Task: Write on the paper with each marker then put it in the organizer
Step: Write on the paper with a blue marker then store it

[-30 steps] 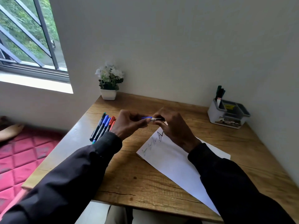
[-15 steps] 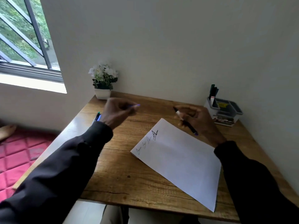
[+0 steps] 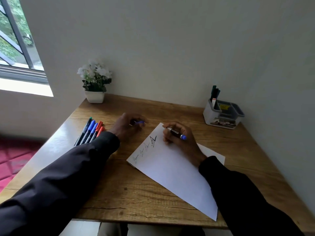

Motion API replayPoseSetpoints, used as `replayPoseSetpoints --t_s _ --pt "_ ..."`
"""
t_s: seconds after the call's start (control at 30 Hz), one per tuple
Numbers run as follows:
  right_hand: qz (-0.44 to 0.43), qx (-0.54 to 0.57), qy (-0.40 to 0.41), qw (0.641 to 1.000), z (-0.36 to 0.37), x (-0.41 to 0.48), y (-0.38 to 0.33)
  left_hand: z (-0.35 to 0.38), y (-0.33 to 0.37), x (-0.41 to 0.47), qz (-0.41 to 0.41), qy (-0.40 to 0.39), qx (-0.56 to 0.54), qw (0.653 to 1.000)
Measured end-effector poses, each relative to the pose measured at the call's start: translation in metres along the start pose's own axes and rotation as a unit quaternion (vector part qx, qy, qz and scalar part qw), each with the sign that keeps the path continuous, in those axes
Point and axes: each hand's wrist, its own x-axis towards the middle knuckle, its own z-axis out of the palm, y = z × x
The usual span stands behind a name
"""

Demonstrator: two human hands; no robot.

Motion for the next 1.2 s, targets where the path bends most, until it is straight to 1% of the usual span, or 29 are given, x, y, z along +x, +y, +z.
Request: replayPoseSetpoints --t_s 0.07,0.17,0.37,0.43,0.57,0.67,0.77,0.97,1.2 --pt "-0.002 0.0 0.017 1.0 0.005 -0.004 -0.001 0.005 -0.001 0.002 -0.008 0.001 -0.004 1.0" --pt "-0.001 0.001 0.03 1.0 0.007 -0.004 0.0 0.009 -0.004 0.002 0.012 -0.002 0.009 1.0" --pt "0.055 0.085 0.043 0.994 0.003 0.003 0.0 0.012 0.002 -0.003 0.013 -0.007 0.031 0.999" --pt "0.071 0.096 0.032 0.992 0.001 0.007 -0.002 0.012 0.003 -0.004 0.011 -0.01 0.028 0.999" --pt "0.038 0.023 -0.028 0.999 -0.007 0.026 -0.013 0.012 0.004 -0.006 0.002 -0.009 0.028 1.0" --pt "0.001 -0.026 -0.028 0.999 -0.012 0.046 -0.019 0.012 0.006 -0.006 0.0 -0.01 0.03 0.999" --pt "0.004 -0.023 -0.027 0.999 -0.009 0.057 -0.014 0.013 0.007 -0.005 0.001 -0.013 0.035 0.999" --pt "-0.003 -0.016 -0.014 1.0 0.001 0.05 0.009 0.012 0.006 -0.005 0.025 -0.024 0.036 0.999" --pt "-0.014 -0.03 -0.042 0.999 -0.002 0.047 0.013 0.012 0.007 -0.005 0.035 -0.031 0.019 0.999"
